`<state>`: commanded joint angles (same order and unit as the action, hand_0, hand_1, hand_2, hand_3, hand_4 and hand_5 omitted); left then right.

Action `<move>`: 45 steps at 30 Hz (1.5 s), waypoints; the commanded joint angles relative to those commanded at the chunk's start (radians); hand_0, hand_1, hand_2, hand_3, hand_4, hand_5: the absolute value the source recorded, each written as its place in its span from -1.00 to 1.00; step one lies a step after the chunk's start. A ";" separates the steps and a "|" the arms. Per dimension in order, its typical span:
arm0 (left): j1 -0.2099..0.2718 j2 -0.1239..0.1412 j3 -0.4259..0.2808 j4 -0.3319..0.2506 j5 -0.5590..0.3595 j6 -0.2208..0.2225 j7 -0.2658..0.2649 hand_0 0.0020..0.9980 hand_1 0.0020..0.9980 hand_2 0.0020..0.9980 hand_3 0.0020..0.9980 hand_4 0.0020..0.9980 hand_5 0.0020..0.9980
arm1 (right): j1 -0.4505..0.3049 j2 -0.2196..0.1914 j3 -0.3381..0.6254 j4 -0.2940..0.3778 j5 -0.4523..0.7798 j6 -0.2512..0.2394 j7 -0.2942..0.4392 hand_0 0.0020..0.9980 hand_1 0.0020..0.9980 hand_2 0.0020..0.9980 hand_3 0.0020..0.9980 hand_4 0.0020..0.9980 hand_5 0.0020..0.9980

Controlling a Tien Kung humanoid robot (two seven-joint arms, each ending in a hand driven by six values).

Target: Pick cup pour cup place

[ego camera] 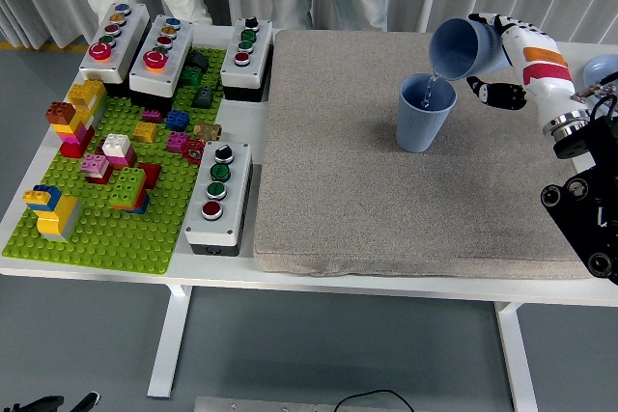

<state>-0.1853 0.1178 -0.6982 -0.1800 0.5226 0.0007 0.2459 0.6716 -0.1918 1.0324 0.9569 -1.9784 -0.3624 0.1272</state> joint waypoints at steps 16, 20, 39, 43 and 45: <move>0.002 0.001 0.000 0.000 0.000 0.000 -0.001 0.54 0.62 0.67 0.33 0.06 0.81 | 0.010 -0.027 -0.031 -0.006 -0.002 -0.012 0.003 0.75 0.49 0.36 0.37 0.39 -0.84; 0.001 0.001 -0.003 0.000 0.003 0.000 0.000 0.54 0.62 0.67 0.33 0.06 0.81 | 0.015 -0.034 -0.037 -0.006 -0.008 -0.009 0.001 0.75 0.49 0.36 0.37 0.39 -0.84; -0.002 0.001 -0.006 0.000 0.004 0.000 0.000 0.54 0.62 0.67 0.33 0.06 0.80 | 0.023 -0.044 -0.052 -0.008 -0.029 -0.021 -0.014 0.75 0.49 0.36 0.36 0.39 -0.88; -0.002 0.001 -0.007 0.000 0.005 0.001 0.000 0.54 0.62 0.67 0.33 0.06 0.80 | 0.026 -0.048 -0.059 -0.009 -0.035 -0.018 -0.017 0.76 0.49 0.36 0.36 0.39 -0.90; -0.003 0.001 -0.007 0.000 0.005 0.001 0.000 0.54 0.62 0.67 0.33 0.06 0.80 | 0.027 -0.049 -0.059 -0.009 -0.036 -0.017 -0.017 0.76 0.49 0.36 0.36 0.39 -0.90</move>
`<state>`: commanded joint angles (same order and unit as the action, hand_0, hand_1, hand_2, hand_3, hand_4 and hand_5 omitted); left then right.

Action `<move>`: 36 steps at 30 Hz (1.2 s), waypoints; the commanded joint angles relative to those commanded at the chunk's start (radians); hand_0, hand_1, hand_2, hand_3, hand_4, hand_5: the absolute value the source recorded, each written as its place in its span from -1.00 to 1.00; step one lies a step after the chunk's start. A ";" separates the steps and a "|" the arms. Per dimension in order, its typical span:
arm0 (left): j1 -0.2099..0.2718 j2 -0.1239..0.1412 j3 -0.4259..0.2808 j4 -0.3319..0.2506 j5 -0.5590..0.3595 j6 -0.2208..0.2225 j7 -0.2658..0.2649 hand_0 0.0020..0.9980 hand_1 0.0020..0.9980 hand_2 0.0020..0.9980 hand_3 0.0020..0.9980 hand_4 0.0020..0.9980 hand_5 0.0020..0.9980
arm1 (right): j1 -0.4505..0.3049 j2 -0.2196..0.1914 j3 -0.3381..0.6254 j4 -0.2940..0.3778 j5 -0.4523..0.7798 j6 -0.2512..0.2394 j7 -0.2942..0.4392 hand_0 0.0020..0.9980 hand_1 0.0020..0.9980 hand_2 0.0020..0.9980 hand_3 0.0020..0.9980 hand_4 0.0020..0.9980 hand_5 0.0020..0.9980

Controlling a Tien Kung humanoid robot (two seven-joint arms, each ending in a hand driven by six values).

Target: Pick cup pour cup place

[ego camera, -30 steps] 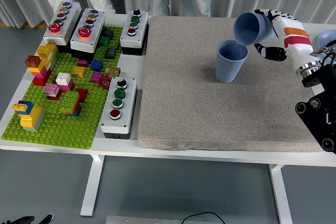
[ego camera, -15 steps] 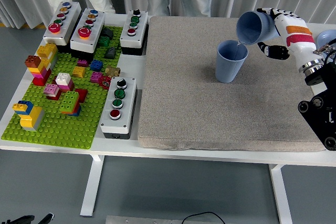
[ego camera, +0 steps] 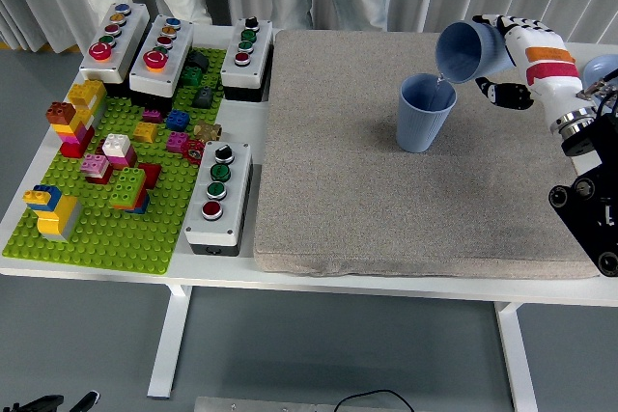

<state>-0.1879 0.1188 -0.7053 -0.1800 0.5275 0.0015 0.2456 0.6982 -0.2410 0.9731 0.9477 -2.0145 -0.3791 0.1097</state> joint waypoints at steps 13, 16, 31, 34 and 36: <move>0.003 0.001 0.001 0.000 -0.002 0.000 0.000 0.54 0.62 0.67 0.33 0.06 0.80 | 0.007 -0.008 -0.015 0.005 -0.025 -0.008 -0.016 0.76 0.50 0.37 0.35 0.38 -0.92; 0.003 0.001 0.001 0.000 -0.001 0.000 0.001 0.54 0.62 0.67 0.33 0.06 0.80 | 0.008 -0.009 -0.020 0.008 -0.040 -0.013 -0.032 0.76 0.50 0.37 0.35 0.38 -0.92; 0.004 0.002 0.001 0.000 0.001 0.000 0.001 0.54 0.62 0.67 0.33 0.06 0.81 | 0.010 -0.013 -0.038 0.012 -0.074 -0.021 -0.063 0.81 0.52 0.37 0.30 0.37 -0.96; 0.004 0.003 0.000 0.000 0.001 0.000 0.002 0.54 0.62 0.67 0.33 0.06 0.81 | 0.011 -0.016 -0.048 0.014 -0.084 -0.026 -0.072 0.81 0.52 0.37 0.30 0.37 -0.96; 0.004 0.003 -0.001 0.000 0.002 0.000 0.002 0.54 0.62 0.67 0.33 0.06 0.81 | 0.012 -0.017 -0.052 0.014 -0.086 -0.028 -0.077 0.81 0.52 0.37 0.30 0.37 -0.96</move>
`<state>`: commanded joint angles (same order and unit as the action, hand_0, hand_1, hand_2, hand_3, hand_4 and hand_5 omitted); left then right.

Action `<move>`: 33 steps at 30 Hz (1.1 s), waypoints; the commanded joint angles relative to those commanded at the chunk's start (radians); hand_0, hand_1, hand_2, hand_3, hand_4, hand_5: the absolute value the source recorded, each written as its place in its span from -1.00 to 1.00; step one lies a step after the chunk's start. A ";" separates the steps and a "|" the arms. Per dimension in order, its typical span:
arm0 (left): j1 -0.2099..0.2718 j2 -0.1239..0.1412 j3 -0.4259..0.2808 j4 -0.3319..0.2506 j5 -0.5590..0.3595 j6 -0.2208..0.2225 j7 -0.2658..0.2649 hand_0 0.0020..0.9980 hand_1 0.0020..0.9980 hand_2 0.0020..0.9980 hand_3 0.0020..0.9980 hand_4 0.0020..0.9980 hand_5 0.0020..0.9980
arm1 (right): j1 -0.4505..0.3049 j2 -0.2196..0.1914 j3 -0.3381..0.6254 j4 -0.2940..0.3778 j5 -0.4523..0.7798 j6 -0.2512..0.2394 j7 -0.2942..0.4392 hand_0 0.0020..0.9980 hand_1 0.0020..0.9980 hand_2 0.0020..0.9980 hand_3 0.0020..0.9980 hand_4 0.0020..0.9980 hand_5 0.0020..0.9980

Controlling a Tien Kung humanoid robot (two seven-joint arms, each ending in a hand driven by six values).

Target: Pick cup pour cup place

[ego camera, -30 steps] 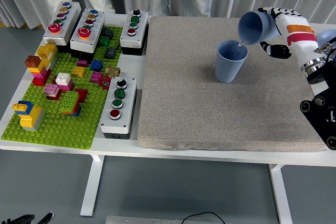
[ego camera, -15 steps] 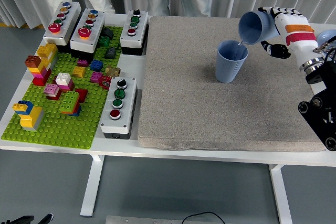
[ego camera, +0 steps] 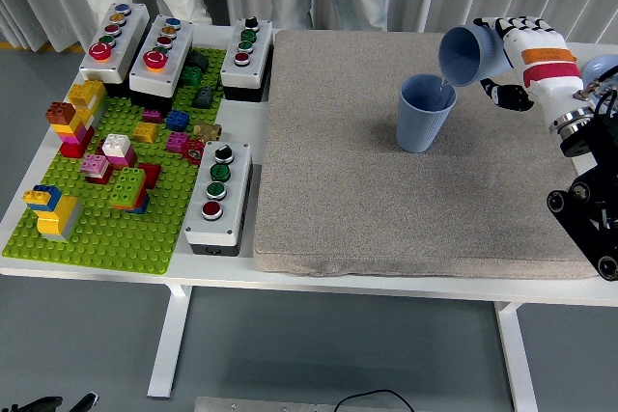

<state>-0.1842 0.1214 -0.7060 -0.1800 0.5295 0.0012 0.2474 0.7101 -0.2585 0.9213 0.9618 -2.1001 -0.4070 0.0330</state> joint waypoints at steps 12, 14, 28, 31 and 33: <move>-0.002 0.000 -0.003 0.000 0.001 0.000 0.001 0.54 0.62 0.67 0.33 0.06 0.81 | 0.005 -0.003 -0.020 0.007 -0.033 -0.027 -0.051 0.82 0.52 0.37 0.28 0.37 -0.98; -0.002 0.000 -0.004 0.000 0.002 0.000 0.001 0.54 0.62 0.67 0.33 0.06 0.81 | 0.005 -0.003 -0.020 0.008 -0.036 -0.028 -0.056 0.83 0.52 0.37 0.28 0.38 -0.98; -0.001 0.000 -0.008 0.000 0.005 0.000 0.002 0.54 0.62 0.67 0.33 0.06 0.81 | -0.001 0.006 -0.019 0.019 -0.028 -0.021 -0.061 0.83 0.52 0.38 0.29 0.37 -1.00; 0.000 0.001 -0.008 0.000 0.006 0.000 0.002 0.54 0.62 0.67 0.33 0.06 0.81 | -0.002 0.007 -0.018 0.021 -0.027 -0.018 -0.063 0.83 0.52 0.38 0.29 0.37 -1.00; 0.001 0.001 -0.008 0.000 0.006 0.000 0.002 0.54 0.62 0.67 0.33 0.06 0.81 | -0.004 0.009 -0.018 0.023 -0.026 -0.017 -0.064 0.83 0.52 0.38 0.29 0.37 -1.00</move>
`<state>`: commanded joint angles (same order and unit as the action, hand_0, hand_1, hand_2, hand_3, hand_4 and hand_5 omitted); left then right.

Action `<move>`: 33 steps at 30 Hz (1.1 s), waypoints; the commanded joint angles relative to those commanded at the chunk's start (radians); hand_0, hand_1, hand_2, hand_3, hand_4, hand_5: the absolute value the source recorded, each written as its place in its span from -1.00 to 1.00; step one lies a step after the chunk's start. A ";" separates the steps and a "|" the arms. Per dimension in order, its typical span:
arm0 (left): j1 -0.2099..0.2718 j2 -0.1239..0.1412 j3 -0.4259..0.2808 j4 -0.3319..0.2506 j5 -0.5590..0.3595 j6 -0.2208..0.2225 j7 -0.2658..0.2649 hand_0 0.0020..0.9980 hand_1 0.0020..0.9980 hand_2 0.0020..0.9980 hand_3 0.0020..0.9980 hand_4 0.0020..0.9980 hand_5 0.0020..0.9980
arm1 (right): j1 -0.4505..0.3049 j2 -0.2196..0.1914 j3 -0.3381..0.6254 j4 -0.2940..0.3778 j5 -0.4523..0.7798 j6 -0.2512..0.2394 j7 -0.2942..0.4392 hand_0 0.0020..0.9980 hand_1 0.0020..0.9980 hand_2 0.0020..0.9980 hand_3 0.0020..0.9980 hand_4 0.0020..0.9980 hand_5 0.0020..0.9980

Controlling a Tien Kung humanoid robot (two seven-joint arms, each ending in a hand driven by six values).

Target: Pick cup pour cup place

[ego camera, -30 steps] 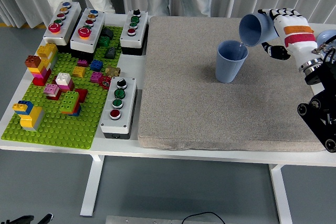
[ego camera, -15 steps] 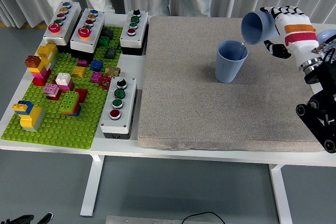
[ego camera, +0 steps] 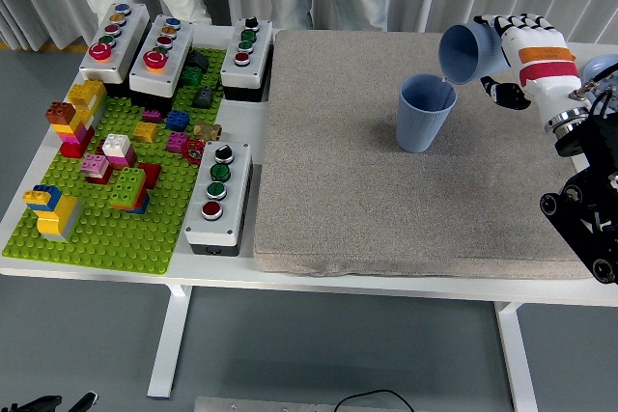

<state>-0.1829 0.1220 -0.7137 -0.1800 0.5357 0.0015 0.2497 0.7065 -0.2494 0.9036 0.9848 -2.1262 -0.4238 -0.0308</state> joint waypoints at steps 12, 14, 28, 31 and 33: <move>0.002 0.000 -0.003 0.000 0.004 0.000 0.001 0.54 0.62 0.67 0.33 0.06 0.81 | -0.003 0.004 -0.004 0.015 0.000 -0.001 -0.008 0.83 0.52 0.38 0.29 0.37 -1.00; 0.002 0.000 -0.004 0.000 0.004 0.000 0.002 0.54 0.62 0.67 0.33 0.06 0.81 | -0.003 0.003 -0.006 0.017 -0.001 -0.002 -0.008 0.83 0.52 0.38 0.29 0.37 -1.00; 0.000 0.001 -0.005 0.000 0.005 0.000 0.001 0.54 0.62 0.67 0.33 0.07 0.81 | 0.001 -0.014 -0.033 0.038 -0.009 0.006 -0.002 0.84 0.53 0.37 0.28 0.35 -1.00; 0.001 0.001 -0.006 0.000 0.005 0.000 0.001 0.54 0.62 0.67 0.33 0.07 0.81 | 0.001 -0.015 -0.037 0.038 -0.012 0.005 -0.003 0.84 0.53 0.37 0.27 0.35 -1.00; 0.002 0.000 -0.006 0.000 0.005 0.001 0.001 0.54 0.62 0.67 0.33 0.07 0.81 | 0.001 -0.016 -0.040 0.039 -0.013 0.004 -0.003 0.84 0.53 0.37 0.27 0.35 -1.00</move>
<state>-0.1810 0.1224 -0.7202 -0.1800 0.5410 0.0021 0.2509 0.7076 -0.2649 0.8634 1.0237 -2.1391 -0.4194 -0.0337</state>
